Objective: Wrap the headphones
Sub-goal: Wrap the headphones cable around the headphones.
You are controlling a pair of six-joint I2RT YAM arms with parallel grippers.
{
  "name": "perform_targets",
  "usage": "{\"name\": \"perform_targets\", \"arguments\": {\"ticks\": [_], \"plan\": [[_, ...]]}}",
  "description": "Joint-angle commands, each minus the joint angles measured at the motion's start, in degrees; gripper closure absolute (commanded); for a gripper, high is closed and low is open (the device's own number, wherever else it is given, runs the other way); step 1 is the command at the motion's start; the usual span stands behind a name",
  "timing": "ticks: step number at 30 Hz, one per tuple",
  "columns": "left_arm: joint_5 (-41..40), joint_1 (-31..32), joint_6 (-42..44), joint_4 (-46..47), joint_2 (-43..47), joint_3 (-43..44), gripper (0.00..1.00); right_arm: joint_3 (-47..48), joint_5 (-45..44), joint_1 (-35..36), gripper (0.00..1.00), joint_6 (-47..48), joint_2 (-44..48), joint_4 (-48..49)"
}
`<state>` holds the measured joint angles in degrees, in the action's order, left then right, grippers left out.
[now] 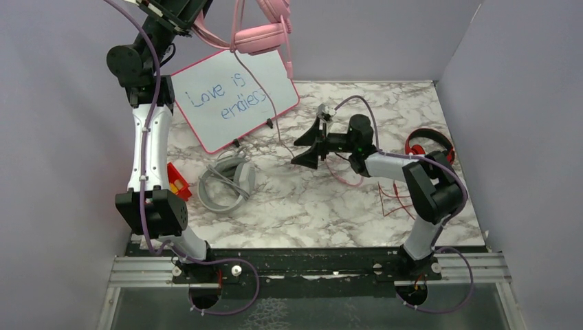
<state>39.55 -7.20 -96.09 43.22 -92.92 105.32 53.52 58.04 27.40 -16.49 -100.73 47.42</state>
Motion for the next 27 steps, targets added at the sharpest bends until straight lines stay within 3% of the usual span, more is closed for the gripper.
{"name": "perform_targets", "arguments": {"ticks": [1, 8, 16, 18, 19, 22, 27], "plan": [[-4.48, 1.09, -3.03, 2.99, 1.80, 2.83, 1.00, 1.92, 3.83, 1.45, 0.09, -2.59, -4.37, 10.49], [-5.16, 2.92, -3.56, 3.23, 1.44, 3.65, 1.00, 2.11, 2.72, 1.62, 0.20, -9.44, -10.78, 20.25], [-5.18, 4.88, -3.85, 3.23, 0.67, 5.08, 1.00, 4.44, 4.46, 2.01, 0.22, -16.42, -16.14, 28.67], [-5.12, 5.31, -3.68, 3.30, 0.92, 4.55, 1.00, 4.88, 4.29, 2.03, 0.34, -17.44, -16.82, 29.39], [-4.99, 5.61, -3.62, 3.32, 1.10, 4.24, 1.00, 5.45, 3.85, 1.92, 0.45, -17.48, -16.96, 28.57], [-4.75, 7.01, -3.41, 3.48, 2.36, 2.02, 1.00, 8.72, 0.18, 0.89, 0.96, -16.00, -17.01, 21.84], [-2.13, 13.61, -1.12, 3.49, 5.00, -2.69, 1.00, 17.07, -5.90, -5.98, 0.99, -16.03, -18.57, 11.94]]}}
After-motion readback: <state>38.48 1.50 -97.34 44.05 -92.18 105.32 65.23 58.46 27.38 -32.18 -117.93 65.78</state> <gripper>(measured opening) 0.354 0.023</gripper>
